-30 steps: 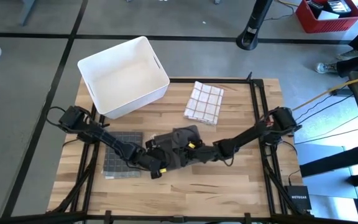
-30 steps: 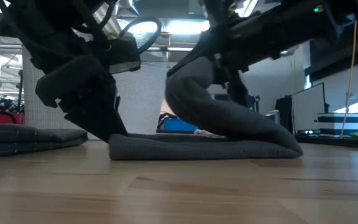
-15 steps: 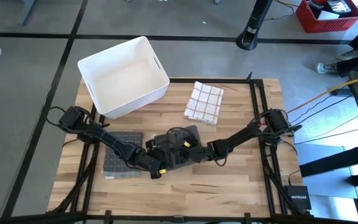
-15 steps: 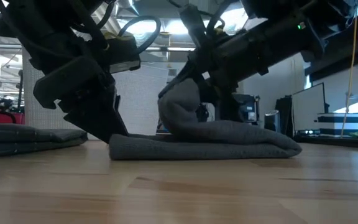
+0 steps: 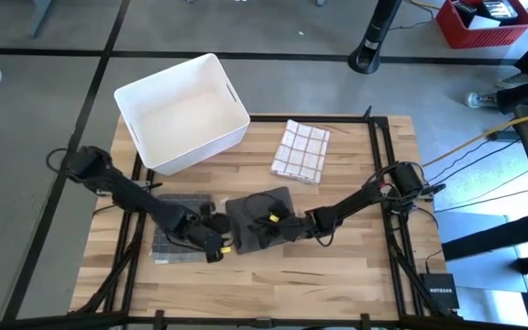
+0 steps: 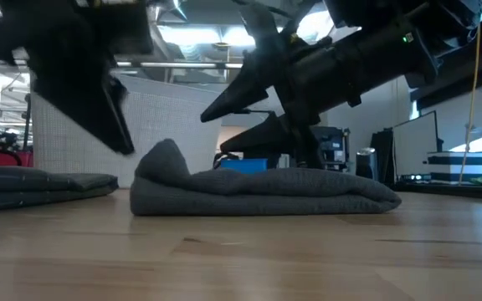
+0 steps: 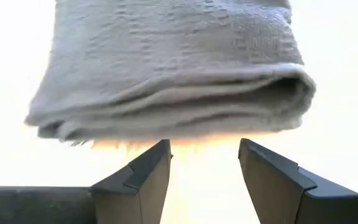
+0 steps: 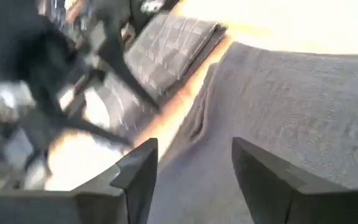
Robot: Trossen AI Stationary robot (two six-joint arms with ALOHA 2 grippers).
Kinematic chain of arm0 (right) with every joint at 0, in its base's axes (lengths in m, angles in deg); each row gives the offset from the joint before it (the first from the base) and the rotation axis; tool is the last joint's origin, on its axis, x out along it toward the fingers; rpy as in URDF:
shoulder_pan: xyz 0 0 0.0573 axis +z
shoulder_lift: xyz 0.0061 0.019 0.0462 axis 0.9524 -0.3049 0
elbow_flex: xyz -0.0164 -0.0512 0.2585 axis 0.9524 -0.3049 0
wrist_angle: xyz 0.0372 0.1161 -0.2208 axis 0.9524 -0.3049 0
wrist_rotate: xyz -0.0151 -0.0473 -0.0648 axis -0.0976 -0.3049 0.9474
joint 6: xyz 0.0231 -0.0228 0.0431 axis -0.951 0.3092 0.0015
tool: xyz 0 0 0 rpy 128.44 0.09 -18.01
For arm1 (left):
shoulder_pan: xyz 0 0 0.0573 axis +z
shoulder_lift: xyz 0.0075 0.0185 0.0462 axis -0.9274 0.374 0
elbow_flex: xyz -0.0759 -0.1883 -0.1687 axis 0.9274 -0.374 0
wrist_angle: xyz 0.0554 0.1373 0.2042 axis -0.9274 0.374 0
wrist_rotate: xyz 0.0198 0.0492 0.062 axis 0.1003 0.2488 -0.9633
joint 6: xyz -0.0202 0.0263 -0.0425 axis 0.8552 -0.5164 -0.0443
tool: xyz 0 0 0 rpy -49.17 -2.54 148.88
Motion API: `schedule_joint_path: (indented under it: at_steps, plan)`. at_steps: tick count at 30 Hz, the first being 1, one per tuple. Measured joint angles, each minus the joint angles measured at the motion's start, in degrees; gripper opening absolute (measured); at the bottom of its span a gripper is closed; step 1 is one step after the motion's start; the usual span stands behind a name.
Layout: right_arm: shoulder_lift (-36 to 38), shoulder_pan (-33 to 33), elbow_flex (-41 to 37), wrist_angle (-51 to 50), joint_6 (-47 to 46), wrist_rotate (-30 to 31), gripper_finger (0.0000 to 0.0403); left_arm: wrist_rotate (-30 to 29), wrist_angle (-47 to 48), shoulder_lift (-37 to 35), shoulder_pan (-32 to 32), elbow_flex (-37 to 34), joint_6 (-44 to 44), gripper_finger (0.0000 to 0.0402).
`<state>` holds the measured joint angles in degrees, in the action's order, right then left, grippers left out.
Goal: Fold towel
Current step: Fold the gray towel
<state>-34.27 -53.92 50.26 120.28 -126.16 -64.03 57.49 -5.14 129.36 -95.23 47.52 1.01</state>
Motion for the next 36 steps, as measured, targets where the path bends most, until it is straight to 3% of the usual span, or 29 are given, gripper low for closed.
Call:
schedule_joint_path:
  at_steps: [4, 6, 10, 15, 22, 28, 33, 36]
  plan:
    - [2.0, 0.0, -0.1, -4.6, 12.9, -5.1, 0.0218, 0.2, 4.9, -6.3, -0.5, 0.0, 2.1, 0.0184]
    - [4.3, 0.0, 0.0, -9.6, 18.5, -7.6, 0.0217, -3.1, 4.2, -8.1, -0.5, 0.0, 0.8, 0.0184]
    - [8.3, 0.9, 0.0, -24.3, 27.5, -10.3, 0.0211, -13.9, -6.5, -6.7, 1.6, -1.3, -5.8, 0.0184]
    - [8.9, 3.4, -0.2, -38.5, 31.2, -10.2, 0.0205, -14.2, -18.2, -0.3, 6.0, -3.7, -10.4, 0.0184]
    - [8.8, 3.8, -0.8, -45.0, 46.0, -6.6, 0.0204, -5.7, -17.5, 8.5, 6.7, -3.8, -4.6, 0.0184]
    - [11.4, 3.8, -1.0, -52.6, 63.3, -3.3, 0.0204, 1.1, -26.5, 12.3, 3.5, -3.6, 3.7, 0.0184]
    - [18.2, 3.8, 2.8, -64.3, 61.1, 0.3, 0.0204, 9.0, -26.4, 10.4, 2.0, -2.3, -0.8, 0.0184]
    - [24.6, 3.3, 3.9, -67.3, 57.5, 3.7, 0.0204, 9.0, -23.1, 6.5, 2.2, -0.6, -5.9, 0.0184]
